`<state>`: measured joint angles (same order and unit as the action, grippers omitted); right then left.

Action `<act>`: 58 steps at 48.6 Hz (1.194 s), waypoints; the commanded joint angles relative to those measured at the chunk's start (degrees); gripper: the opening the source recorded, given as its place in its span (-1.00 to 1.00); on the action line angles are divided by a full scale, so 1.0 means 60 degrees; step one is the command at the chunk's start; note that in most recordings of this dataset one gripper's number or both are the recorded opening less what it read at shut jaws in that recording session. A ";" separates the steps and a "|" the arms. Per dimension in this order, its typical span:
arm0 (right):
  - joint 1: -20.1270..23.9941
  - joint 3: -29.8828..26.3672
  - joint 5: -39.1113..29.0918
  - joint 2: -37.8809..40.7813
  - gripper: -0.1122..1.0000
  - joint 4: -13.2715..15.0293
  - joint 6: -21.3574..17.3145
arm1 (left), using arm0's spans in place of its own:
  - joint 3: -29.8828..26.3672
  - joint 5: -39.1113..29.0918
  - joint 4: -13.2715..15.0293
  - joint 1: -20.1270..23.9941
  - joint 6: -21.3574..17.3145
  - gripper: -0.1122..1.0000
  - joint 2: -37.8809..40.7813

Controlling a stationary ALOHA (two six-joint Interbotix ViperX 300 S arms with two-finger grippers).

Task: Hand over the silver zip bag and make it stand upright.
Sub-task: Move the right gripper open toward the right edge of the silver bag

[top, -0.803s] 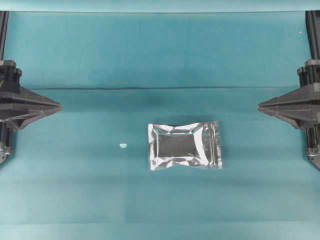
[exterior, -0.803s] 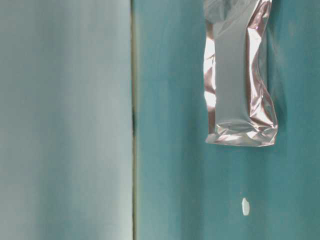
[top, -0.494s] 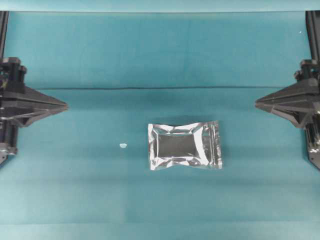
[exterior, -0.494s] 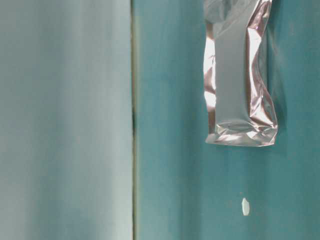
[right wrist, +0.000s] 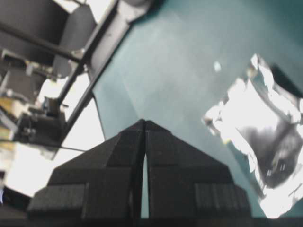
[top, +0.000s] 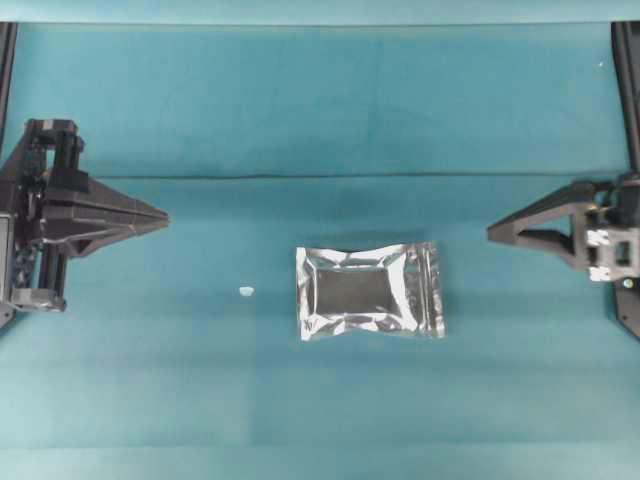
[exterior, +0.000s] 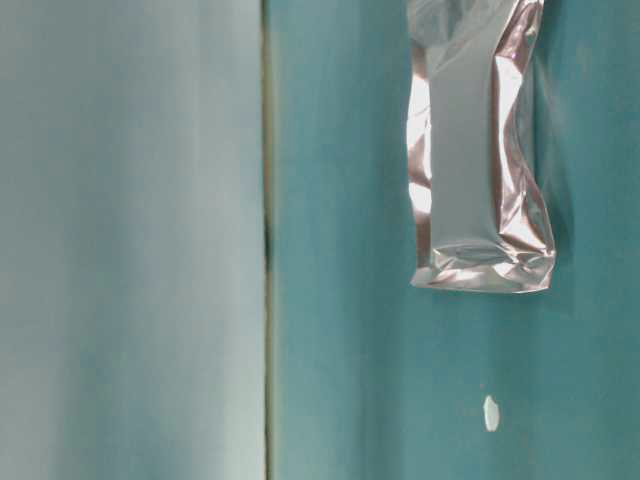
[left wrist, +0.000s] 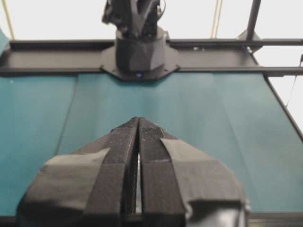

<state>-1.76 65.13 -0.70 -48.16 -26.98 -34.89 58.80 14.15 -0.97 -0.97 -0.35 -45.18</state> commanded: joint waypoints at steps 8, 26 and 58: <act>-0.0029 0.0630 0.0615 0.0659 -0.80 -0.0059 -0.2139 | -0.0234 0.0015 -0.0015 0.0029 0.0015 -0.81 0.0000; 0.0059 0.1157 0.0571 0.1172 0.17 -0.0088 -0.2944 | -0.0234 0.0000 -0.0015 0.0088 0.0029 -0.81 0.0073; 0.0791 0.1450 0.2783 0.4189 0.81 -0.0117 -0.4043 | -0.0234 -0.0439 -0.0015 0.0278 0.0103 -0.81 0.0073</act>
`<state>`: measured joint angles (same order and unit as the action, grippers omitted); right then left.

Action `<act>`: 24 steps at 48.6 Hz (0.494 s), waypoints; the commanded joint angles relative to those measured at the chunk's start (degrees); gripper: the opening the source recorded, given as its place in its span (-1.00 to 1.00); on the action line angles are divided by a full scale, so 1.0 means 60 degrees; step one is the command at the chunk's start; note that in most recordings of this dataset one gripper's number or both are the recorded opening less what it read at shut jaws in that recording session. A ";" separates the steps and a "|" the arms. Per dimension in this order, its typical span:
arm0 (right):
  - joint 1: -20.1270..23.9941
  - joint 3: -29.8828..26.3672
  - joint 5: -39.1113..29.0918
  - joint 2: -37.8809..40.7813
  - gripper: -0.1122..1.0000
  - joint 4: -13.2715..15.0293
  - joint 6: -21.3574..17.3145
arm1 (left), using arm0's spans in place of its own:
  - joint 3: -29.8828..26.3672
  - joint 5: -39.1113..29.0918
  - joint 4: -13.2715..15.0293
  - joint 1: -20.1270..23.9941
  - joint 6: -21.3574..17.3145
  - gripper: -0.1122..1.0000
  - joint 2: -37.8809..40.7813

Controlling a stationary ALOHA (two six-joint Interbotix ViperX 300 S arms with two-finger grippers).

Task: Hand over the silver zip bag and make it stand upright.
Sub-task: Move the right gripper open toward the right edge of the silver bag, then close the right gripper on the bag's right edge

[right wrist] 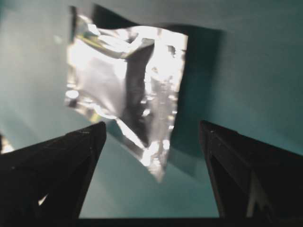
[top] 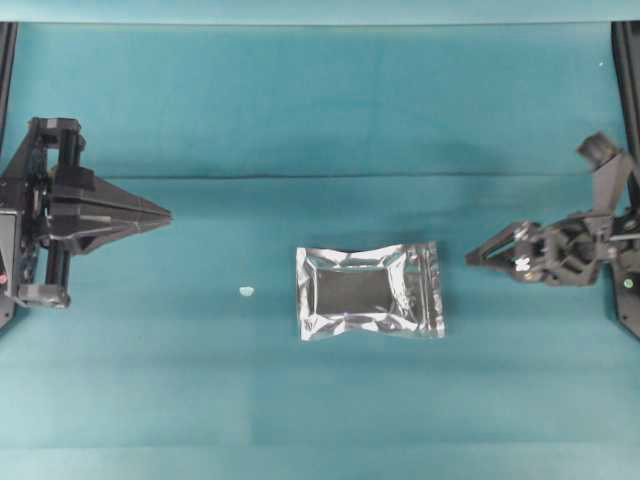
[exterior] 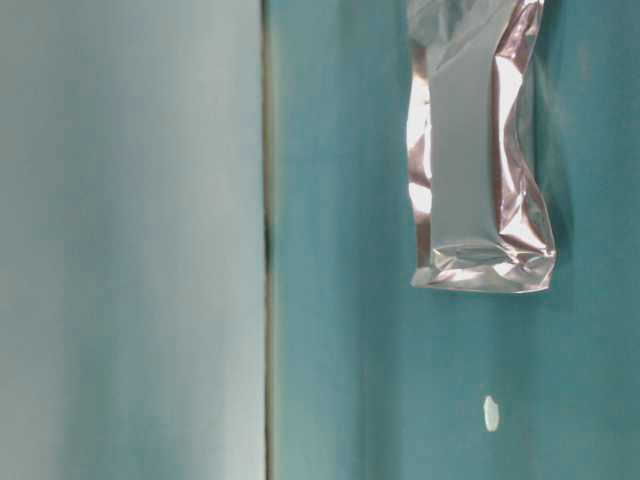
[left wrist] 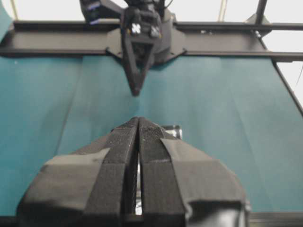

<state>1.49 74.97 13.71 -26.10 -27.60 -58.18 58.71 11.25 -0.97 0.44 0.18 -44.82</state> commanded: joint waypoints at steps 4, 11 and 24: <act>0.0615 -0.0366 0.1099 0.1245 0.81 -0.0015 -0.0352 | -0.0220 0.0044 -0.0015 0.0059 0.0015 -0.81 0.0015; 0.0952 -0.0674 0.1978 0.2402 0.81 -0.0015 -0.0806 | -0.0234 0.0044 -0.0015 0.0103 0.0000 -0.81 0.0015; 0.1143 -0.1201 0.2549 0.3779 0.81 -0.0015 -0.1084 | -0.0205 0.0044 -0.0015 0.0117 0.0015 -0.81 -0.0044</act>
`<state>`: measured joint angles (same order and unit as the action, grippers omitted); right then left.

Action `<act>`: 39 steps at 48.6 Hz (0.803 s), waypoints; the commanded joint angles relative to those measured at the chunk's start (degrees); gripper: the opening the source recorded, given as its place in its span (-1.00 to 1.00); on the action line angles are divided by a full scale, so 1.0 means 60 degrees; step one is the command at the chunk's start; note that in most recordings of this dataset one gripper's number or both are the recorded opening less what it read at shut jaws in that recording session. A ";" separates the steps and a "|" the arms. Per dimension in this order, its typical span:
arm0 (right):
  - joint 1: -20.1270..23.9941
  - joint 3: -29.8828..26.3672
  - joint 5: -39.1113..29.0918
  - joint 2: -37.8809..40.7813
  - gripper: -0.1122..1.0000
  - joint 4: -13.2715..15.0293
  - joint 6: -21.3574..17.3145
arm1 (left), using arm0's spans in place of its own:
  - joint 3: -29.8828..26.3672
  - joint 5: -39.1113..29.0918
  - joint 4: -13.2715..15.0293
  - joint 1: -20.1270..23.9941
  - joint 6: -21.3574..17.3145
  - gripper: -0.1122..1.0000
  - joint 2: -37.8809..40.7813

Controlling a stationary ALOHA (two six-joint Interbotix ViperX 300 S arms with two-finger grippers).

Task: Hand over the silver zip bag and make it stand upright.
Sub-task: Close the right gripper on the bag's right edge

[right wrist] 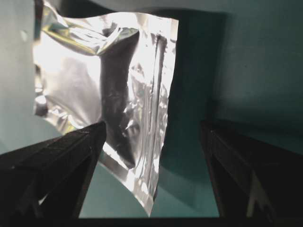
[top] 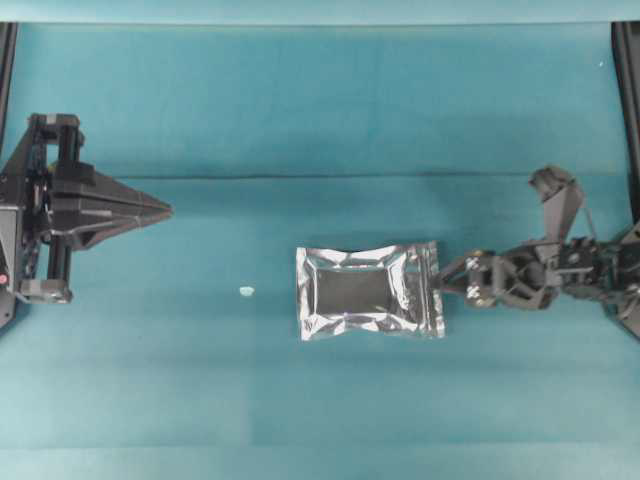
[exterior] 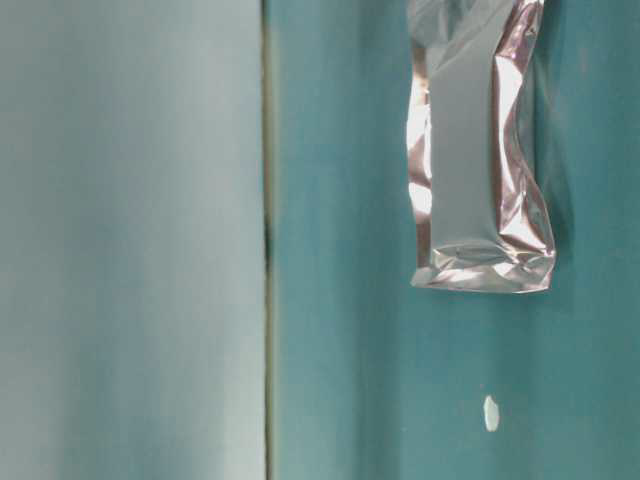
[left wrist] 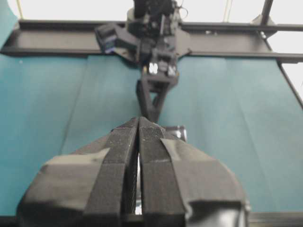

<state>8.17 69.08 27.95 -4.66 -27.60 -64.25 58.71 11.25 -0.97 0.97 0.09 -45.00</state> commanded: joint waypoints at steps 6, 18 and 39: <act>0.0015 -0.0352 0.0366 0.0586 0.81 -0.0015 -0.0073 | -0.0205 0.0044 -0.0015 0.0029 0.0015 -0.81 -0.0015; -0.0059 -0.0806 0.0513 0.1318 0.81 -0.0015 -0.0073 | -0.0205 -0.0073 -0.0015 0.0029 0.0029 -0.81 -0.0029; -0.0088 -0.1362 0.0454 0.1831 0.74 -0.0015 0.0000 | -0.0190 -0.0059 -0.0015 0.0015 0.0029 -0.81 -0.0044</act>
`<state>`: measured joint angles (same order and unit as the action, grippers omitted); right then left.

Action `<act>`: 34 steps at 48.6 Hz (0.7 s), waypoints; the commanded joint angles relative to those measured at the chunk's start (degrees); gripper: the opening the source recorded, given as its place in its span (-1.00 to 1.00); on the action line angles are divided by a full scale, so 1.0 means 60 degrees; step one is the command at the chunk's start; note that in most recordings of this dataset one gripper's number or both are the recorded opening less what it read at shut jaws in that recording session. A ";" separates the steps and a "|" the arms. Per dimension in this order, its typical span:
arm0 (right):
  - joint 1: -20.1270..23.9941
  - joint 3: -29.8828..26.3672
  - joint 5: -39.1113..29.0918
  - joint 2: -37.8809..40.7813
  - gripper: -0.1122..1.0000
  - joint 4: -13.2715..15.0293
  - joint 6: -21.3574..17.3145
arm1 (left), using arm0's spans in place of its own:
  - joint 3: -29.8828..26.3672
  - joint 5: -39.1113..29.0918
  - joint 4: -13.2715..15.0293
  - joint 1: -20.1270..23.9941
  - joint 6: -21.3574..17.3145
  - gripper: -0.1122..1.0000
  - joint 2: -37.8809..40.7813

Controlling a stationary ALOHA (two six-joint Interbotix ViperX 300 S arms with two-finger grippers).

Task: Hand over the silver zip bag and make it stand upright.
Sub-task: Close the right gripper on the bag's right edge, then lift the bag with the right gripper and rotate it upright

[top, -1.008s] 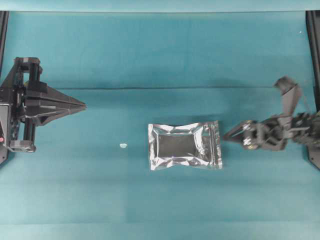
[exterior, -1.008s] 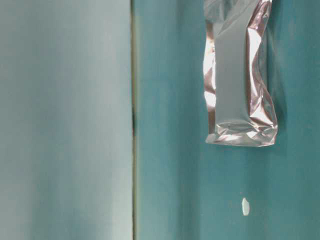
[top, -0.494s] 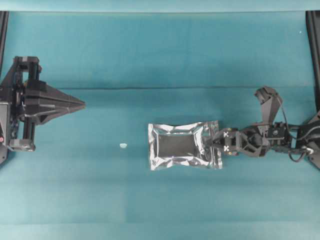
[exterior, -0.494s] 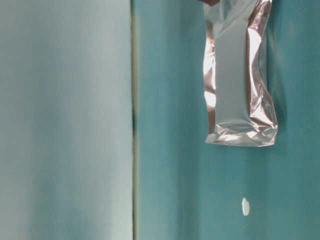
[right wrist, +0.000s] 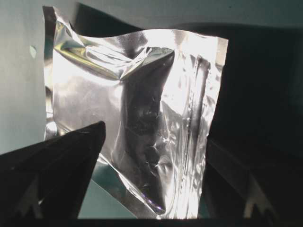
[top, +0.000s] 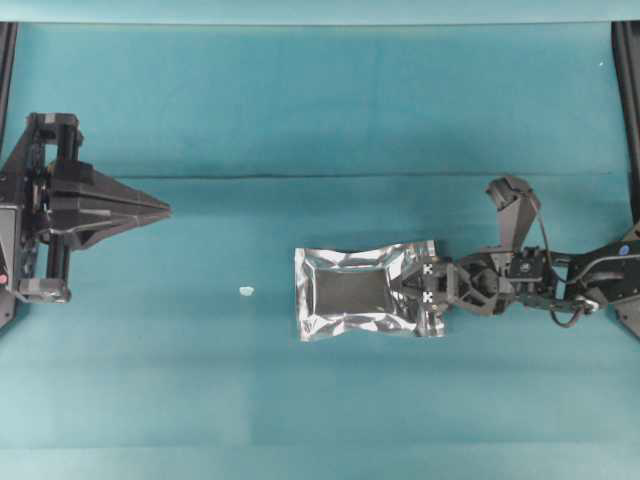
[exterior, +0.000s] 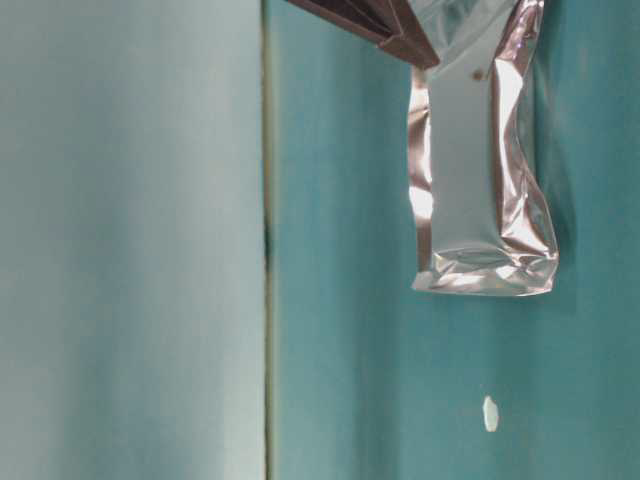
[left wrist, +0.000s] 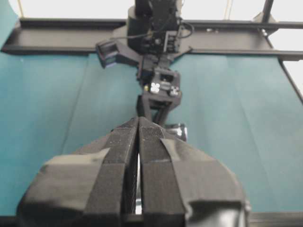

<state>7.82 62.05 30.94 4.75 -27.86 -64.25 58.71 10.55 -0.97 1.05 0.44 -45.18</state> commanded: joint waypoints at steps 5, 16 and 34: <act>-0.0044 -0.0190 -0.0190 0.0249 0.54 0.0015 0.0000 | -0.0176 0.0044 -0.0015 0.0000 -0.0029 -0.81 -0.0015; -0.0059 -0.0322 -0.0571 0.0176 -0.42 0.0029 0.0073 | -0.0176 0.0044 -0.0015 0.0015 -0.0029 -0.81 -0.0015; -0.0176 -0.0513 -0.0835 -0.0630 -0.77 0.0059 0.1128 | -0.0161 0.0044 -0.0015 0.0000 -0.0029 -0.81 -0.0015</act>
<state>6.94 59.94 26.37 3.25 -27.86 -59.50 58.71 10.55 -0.97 1.05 0.44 -45.26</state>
